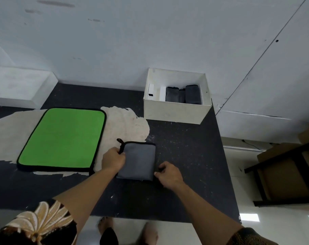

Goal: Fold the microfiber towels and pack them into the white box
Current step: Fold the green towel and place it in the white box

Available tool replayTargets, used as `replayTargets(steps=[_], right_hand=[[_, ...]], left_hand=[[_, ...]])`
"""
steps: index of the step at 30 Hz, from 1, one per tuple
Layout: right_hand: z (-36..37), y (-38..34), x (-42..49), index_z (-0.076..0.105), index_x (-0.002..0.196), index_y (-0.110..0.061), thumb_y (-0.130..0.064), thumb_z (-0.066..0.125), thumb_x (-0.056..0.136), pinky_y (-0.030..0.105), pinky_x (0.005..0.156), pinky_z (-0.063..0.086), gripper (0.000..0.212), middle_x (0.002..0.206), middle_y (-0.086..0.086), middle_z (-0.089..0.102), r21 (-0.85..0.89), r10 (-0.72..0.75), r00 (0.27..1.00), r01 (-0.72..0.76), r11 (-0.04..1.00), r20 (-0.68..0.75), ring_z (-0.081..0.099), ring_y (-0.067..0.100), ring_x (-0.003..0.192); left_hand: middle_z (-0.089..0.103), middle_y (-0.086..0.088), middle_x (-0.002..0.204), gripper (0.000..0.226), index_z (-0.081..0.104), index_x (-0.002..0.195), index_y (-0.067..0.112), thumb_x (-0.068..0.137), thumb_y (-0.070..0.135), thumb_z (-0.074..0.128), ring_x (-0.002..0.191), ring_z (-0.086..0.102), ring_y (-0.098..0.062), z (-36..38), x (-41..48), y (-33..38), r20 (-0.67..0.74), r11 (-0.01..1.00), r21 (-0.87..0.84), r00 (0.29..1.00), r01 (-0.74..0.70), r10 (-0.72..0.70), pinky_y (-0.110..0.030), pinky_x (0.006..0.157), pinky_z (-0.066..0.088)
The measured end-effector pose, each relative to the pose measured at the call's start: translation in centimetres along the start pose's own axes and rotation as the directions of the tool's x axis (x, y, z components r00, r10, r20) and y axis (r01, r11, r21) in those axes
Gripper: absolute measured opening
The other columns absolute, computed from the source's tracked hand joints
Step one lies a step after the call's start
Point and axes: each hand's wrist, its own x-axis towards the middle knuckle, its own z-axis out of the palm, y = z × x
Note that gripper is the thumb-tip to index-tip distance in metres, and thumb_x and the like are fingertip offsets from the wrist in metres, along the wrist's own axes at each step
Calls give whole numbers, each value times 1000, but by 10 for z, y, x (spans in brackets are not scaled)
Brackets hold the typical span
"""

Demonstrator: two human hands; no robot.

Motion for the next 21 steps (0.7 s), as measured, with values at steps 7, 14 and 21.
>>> replayTargets(steps=[7, 14, 21], right_hand=[[-3, -2, 3, 56, 126, -21, -36, 72, 85, 40, 84, 58, 46, 105, 2, 68, -43, -5, 1000, 4, 999, -19, 67, 19, 93], [-1, -3, 3, 55, 127, -21, -36, 72, 85, 38, 86, 57, 47, 104, 1, 69, -36, -4, 1000, 4, 999, -14, 67, 18, 93], [2, -6, -6, 46, 132, -24, -44, 82, 72, 31, 86, 52, 73, 112, -2, 60, -81, -74, 997, 73, 994, -9, 61, 16, 100]], left_hand=[[66, -4, 78, 8, 63, 79, 11, 80, 18, 61, 74, 62, -21, 0, 5, -5, 69, 999, -17, 997, 38, -37, -26, 53, 40], [64, 2, 85, 11, 62, 88, 17, 80, 22, 67, 76, 58, -16, -2, 7, -11, 29, 1000, -5, 1000, 5, -4, -26, 64, 42], [64, 0, 99, 54, 50, 109, 21, 67, 31, 82, 93, 63, -21, -7, 4, -16, 168, 1000, 9, 986, 0, -1, -33, 77, 53]])
